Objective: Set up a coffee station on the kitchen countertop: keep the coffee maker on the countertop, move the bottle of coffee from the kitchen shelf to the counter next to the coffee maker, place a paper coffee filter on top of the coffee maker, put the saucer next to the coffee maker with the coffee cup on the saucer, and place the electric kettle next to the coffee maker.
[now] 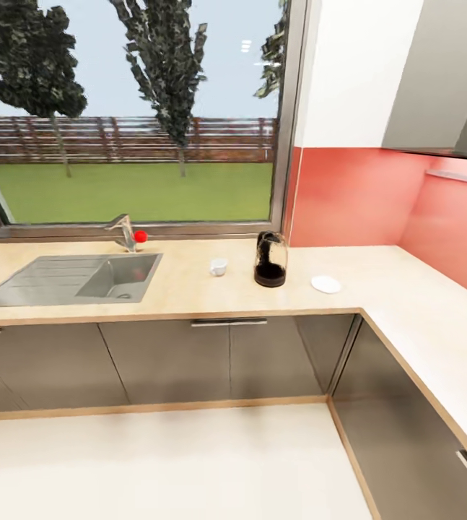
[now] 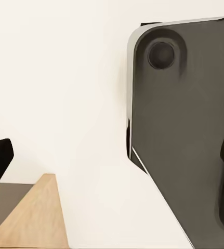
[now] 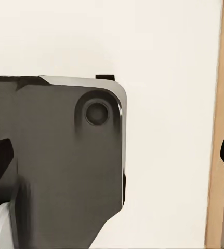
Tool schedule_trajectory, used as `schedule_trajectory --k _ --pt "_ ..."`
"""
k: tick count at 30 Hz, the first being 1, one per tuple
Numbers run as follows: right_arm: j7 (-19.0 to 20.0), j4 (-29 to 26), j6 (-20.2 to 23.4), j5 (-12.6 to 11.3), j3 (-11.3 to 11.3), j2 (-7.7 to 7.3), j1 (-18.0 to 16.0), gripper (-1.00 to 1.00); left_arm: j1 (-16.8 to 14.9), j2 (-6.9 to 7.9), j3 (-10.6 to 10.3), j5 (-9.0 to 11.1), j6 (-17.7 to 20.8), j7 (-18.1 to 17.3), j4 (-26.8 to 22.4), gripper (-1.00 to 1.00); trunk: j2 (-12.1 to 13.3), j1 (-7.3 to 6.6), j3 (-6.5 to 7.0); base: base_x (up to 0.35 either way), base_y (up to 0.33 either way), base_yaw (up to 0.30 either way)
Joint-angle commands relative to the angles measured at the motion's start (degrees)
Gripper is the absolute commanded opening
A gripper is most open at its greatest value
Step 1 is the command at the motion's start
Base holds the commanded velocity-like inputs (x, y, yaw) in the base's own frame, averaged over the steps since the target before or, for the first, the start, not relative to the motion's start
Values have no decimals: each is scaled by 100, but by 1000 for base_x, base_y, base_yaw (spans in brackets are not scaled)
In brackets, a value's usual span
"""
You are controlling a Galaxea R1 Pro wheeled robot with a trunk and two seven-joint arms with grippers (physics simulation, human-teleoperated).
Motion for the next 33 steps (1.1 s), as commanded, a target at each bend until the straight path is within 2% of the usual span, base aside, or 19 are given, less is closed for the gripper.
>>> schedule_trajectory --k 1,7,22,25,29,30,31,33 --pt "-2 2 -18 1 0 -1 -3 100 -7 0 40 -61 -24 22 11 100 -11 3 -12 0 0 277" --pt "-2 3 -18 3 3 -1 -3 100 -9 16 14 -63 -18 21 9 100 -11 3 -12 0 0 167" --pt "-2 -7 -18 -10 -9 -3 -3 100 -48 38 -56 -110 -12 8 -6 100 -11 3 -10 0 0 7" --pt "1 -18 -18 -15 -18 -8 -3 100 -67 74 -56 -113 -15 8 -203 100 -11 3 10 0 0 0" --pt "-2 -58 -18 -16 -25 -32 -3 100 -83 81 -56 -109 -15 8 -853 100 -11 3 31 0 0 0" --pt "-2 -388 -18 -5 -26 -54 -3 100 -99 25 -56 -105 -18 -23 -1669 100 -11 3 31 0 0 0" --pt "-4 -491 -20 -4 -26 -57 -3 100 -110 16 -56 -103 -18 -31 -1819 100 -11 3 32 0 0 0" --pt "-9 -1126 -22 1 -26 -66 -3 100 -236 -1 -52 -81 -22 -60 -2540 100 -11 3 32 0 0 0"
